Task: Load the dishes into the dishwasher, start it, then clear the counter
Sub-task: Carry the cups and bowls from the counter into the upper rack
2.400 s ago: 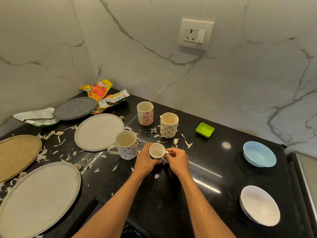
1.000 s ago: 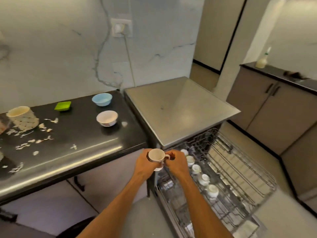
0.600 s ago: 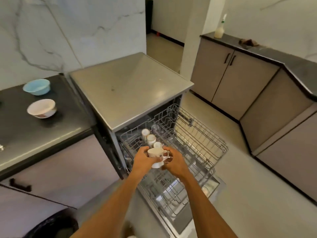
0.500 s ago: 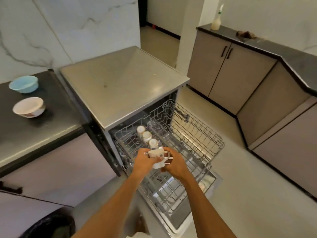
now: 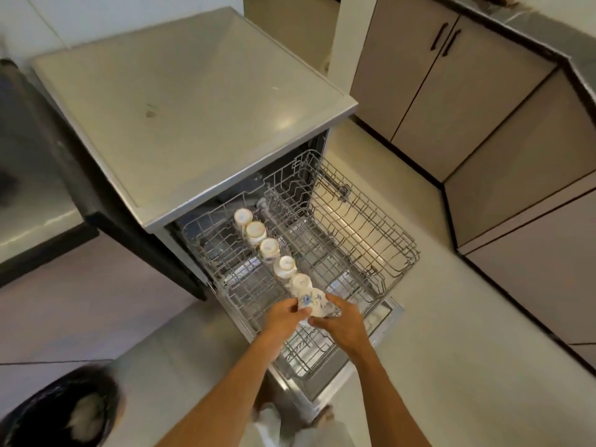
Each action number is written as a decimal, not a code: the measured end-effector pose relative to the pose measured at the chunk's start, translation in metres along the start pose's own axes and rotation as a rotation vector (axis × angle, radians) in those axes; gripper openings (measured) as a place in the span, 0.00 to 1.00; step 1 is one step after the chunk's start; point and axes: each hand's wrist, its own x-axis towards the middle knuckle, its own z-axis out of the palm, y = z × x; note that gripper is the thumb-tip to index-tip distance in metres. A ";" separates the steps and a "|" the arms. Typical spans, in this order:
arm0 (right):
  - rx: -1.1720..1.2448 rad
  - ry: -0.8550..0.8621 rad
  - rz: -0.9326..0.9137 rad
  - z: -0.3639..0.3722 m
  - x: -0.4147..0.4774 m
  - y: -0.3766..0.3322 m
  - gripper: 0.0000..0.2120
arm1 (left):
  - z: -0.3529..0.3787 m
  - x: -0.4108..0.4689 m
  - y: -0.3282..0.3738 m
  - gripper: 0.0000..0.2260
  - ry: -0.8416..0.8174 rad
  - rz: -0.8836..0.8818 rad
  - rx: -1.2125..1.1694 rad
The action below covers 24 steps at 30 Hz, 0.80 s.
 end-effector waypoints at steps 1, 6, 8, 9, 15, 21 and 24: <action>0.002 -0.012 0.026 0.003 0.002 0.003 0.32 | 0.002 0.006 -0.006 0.09 -0.002 -0.005 0.006; 0.029 0.037 0.086 0.015 0.015 0.020 0.45 | -0.001 0.015 -0.007 0.09 -0.018 0.004 0.017; 0.034 0.088 0.127 0.016 0.011 0.012 0.39 | 0.001 0.012 -0.005 0.10 -0.041 -0.010 0.019; 0.042 0.108 0.147 0.013 0.004 0.007 0.37 | 0.002 0.012 -0.010 0.10 -0.051 -0.003 0.013; -0.021 -0.038 0.255 0.005 0.089 0.065 0.37 | 0.043 0.084 -0.044 0.09 0.012 -0.107 -0.010; 0.007 -0.065 0.307 0.006 0.100 0.068 0.28 | 0.050 0.101 -0.049 0.17 -0.009 -0.149 0.034; 0.008 -0.128 0.329 0.010 0.118 0.084 0.22 | 0.052 0.111 -0.053 0.17 0.004 -0.157 0.034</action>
